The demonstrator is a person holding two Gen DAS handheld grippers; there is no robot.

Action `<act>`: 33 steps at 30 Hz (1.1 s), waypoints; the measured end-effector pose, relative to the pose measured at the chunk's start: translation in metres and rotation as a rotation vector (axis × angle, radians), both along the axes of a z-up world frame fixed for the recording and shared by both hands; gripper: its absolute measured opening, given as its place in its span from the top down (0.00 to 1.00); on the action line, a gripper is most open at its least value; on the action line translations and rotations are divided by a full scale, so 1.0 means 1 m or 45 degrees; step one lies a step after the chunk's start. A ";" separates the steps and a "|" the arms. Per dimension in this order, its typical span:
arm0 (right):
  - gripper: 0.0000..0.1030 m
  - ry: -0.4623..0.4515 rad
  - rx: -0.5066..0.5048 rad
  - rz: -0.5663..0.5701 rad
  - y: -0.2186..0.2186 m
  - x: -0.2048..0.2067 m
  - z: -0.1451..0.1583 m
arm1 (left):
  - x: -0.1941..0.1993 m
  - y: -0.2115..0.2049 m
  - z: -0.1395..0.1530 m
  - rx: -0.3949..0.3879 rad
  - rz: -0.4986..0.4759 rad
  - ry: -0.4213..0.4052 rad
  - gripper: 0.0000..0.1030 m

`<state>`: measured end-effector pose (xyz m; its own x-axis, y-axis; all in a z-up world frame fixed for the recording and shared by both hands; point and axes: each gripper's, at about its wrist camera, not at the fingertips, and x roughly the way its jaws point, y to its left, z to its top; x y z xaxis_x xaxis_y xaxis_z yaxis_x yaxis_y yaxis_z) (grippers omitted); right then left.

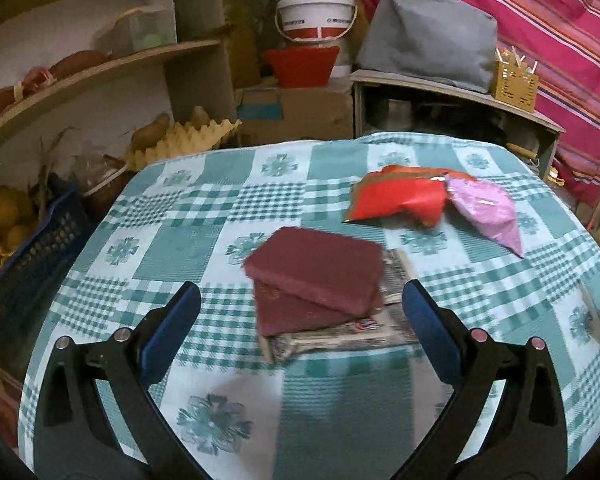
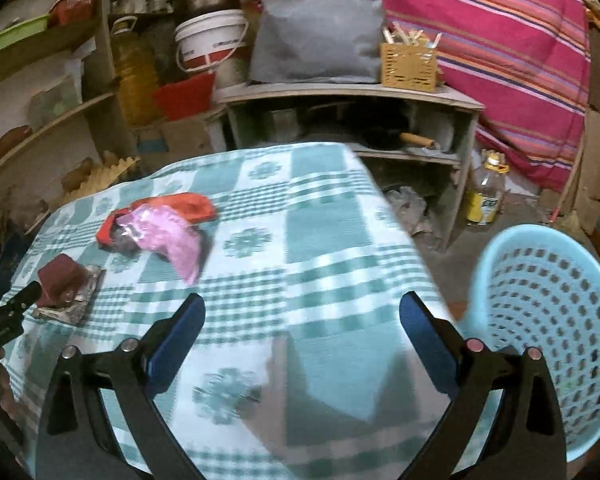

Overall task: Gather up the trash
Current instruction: 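Move the left tool back to the maroon pad on the paper packet, then close the left tool on the maroon pad and lift it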

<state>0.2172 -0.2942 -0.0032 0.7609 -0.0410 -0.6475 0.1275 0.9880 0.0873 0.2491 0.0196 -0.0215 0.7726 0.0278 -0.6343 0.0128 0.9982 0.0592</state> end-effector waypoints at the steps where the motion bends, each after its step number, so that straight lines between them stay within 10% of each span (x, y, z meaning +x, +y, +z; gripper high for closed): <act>1: 0.07 0.005 -0.007 0.010 0.004 0.002 -0.001 | 0.004 0.003 -0.002 -0.014 -0.002 0.014 0.05; 18: 0.07 0.081 -0.053 0.070 0.025 0.029 -0.019 | 0.046 -0.001 -0.023 -0.070 -0.127 0.166 0.06; 33: 0.07 0.088 -0.062 0.082 0.027 0.024 -0.021 | 0.033 0.006 -0.013 -0.107 -0.157 0.120 0.40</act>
